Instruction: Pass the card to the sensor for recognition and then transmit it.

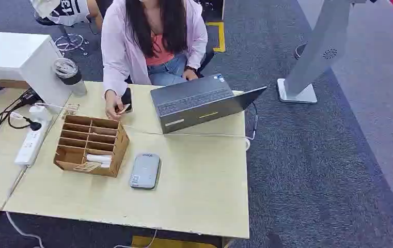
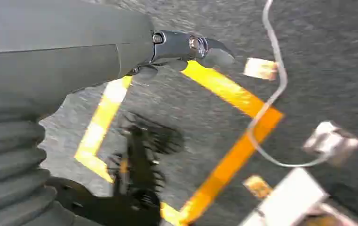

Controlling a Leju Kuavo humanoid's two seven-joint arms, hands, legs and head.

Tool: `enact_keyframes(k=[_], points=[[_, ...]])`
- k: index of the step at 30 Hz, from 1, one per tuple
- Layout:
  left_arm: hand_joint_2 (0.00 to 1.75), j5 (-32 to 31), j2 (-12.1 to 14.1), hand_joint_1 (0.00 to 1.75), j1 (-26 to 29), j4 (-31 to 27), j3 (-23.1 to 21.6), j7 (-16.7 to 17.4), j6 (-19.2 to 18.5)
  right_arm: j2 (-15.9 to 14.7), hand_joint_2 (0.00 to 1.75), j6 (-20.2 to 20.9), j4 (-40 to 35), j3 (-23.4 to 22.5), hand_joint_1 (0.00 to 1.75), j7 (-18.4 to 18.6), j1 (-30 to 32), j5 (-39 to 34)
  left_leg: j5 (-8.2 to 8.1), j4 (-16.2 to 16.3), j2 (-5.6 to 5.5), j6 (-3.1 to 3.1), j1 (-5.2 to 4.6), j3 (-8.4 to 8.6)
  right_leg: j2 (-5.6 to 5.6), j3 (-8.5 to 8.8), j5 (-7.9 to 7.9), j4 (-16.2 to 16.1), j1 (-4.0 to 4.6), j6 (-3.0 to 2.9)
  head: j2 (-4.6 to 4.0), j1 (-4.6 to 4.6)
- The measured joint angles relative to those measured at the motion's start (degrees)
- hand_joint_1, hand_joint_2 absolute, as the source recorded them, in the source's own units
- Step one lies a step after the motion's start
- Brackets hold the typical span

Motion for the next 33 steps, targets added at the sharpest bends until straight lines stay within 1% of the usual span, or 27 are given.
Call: enact_keyframes(k=[3,6,7,10,14,16,19,22,24,28,33], points=[[1.75,-0.5,-0.8,0.00,-0.6,-0.4,2.9,-2.8,-1.1,0.4,1.75,-1.4,0.6,-3.2,0.00,0.5,-0.2,3.1,0.00,0.0,-0.01,0.00,0.00,0.00,0.00,0.01,0.00,0.0,0.00,0.00,0.00,0.00],[1.75,-0.9,-1.9,0.00,-0.7,-2.5,4.0,-4.4,-2.2,0.6,1.75,-2.7,1.0,-4.6,0.00,2.4,-0.2,5.9,0.00,0.0,0.00,0.00,0.00,0.00,0.01,-0.01,0.00,0.0,0.00,0.00,0.00,0.00],[1.75,-1.0,-2.5,0.00,-0.7,-3.8,4.7,-5.0,-2.7,0.7,1.75,-3.2,1.2,-5.5,0.00,3.3,-0.3,7.0,0.00,0.0,0.00,0.00,0.00,-0.01,0.00,0.00,0.00,0.0,0.00,0.00,0.00,0.02],[1.75,-0.3,-3.8,0.00,0.1,-8.2,4.9,-6.0,-3.3,1.0,1.75,-4.3,1.7,-7.7,0.00,5.9,-0.3,9.7,-0.01,0.0,0.00,0.00,0.00,0.00,0.00,0.00,0.00,0.0,0.00,0.00,0.00,0.00],[1.75,1.2,-5.2,0.00,1.3,-14.5,4.9,-6.4,-3.1,1.4,1.75,-5.4,2.2,-9.8,0.00,8.5,-0.3,12.2,0.00,0.0,0.00,0.00,0.01,0.00,0.00,0.00,0.00,0.0,0.01,0.00,0.00,0.00],[1.75,1.8,-5.7,0.00,1.9,-16.4,4.9,-6.5,-2.9,1.6,1.75,-5.8,2.4,-10.5,0.00,9.5,-0.3,13.1,0.00,0.0,0.00,0.00,0.01,0.01,0.00,0.01,0.00,0.0,0.01,0.00,0.00,0.00],[1.75,3.3,-7.1,0.00,3.6,-22.6,4.3,-6.9,-2.3,1.9,1.75,-6.6,2.9,-12.3,0.00,12.0,-0.3,15.3,0.00,0.0,-0.01,0.00,0.01,0.01,-0.01,0.01,0.00,0.0,0.00,0.00,0.00,0.00],[1.75,4.5,-8.1,0.00,4.9,-27.3,3.7,-7.0,-1.7,2.1,1.75,-7.3,3.3,-13.7,0.00,14.1,-0.4,17.3,0.00,0.0,0.00,0.00,0.00,0.01,0.00,0.02,0.00,0.0,0.00,0.00,0.00,0.00],[1.75,5.2,-8.8,0.00,6.0,-31.8,2.6,-7.1,-1.2,2.3,1.75,-7.9,3.5,-14.8,0.00,15.6,-0.4,18.6,0.00,0.0,0.00,0.00,0.00,0.02,0.01,0.02,0.00,0.0,0.00,0.00,0.00,0.00],[1.75,5.7,-9.9,0.00,7.8,-39.7,0.6,-8.0,-0.3,2.6,1.75,-8.2,4.0,-16.2,0.00,17.5,-0.5,20.5,0.00,0.0,0.00,0.00,0.00,0.02,-0.01,0.03,0.00,0.0,0.00,0.00,0.00,0.00],[1.75,5.9,-10.9,0.00,9.9,-49.6,-2.9,-8.1,1.0,2.9,1.75,-8.8,4.4,-17.7,0.00,19.3,-0.6,22.6,0.00,0.0,0.00,0.00,0.01,0.04,0.00,0.05,0.00,0.0,0.01,0.00,0.00,0.00]])
